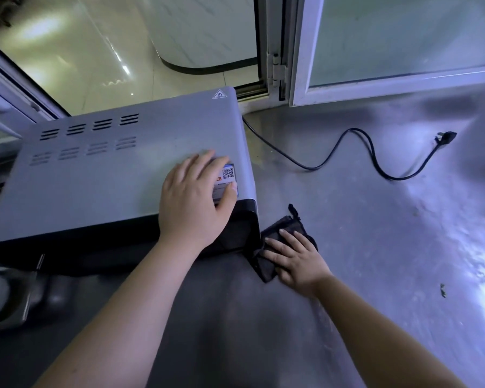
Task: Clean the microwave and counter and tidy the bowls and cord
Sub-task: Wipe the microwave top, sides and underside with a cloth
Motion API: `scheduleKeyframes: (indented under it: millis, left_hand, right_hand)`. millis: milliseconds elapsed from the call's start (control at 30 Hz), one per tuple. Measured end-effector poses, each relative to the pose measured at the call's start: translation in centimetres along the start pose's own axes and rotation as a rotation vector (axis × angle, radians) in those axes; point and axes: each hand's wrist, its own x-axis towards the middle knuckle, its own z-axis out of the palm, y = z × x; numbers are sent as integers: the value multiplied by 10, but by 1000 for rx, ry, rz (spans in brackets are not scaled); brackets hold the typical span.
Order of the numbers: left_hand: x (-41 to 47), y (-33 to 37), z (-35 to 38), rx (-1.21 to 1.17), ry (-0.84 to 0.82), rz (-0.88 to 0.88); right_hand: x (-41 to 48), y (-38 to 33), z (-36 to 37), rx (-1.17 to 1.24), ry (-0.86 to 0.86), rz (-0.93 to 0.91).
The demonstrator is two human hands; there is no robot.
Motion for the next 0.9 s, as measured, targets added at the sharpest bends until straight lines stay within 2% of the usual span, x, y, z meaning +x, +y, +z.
scheduleKeyframes:
  millis: [167, 300, 433, 600, 733, 833, 900]
  left_hand:
    - [0, -1, 1, -4, -7, -11]
    - [0, 1, 0, 4, 1, -10]
    - [0, 1, 0, -2, 13, -3]
    - [-1, -1, -2, -136, 58, 44]
    - [-15, -9, -7, -288, 173, 117]
    - [-33, -19, -13, -178, 196, 81]
    - [-44, -31, -16, -102, 181, 44]
  right_hand:
    - [-2, 7, -6, 18, -13, 12]
    - [-10, -4, -5, 28, -37, 192]
    - [-27, -52, 6, 88, -13, 346]
    - [-45, -124, 19, 110, -128, 128]
    - [-49, -107, 18, 68, -134, 79]
    - [-64, -49, 7, 82, -78, 324]
    - [-75, -22, -1, 107, -101, 500]
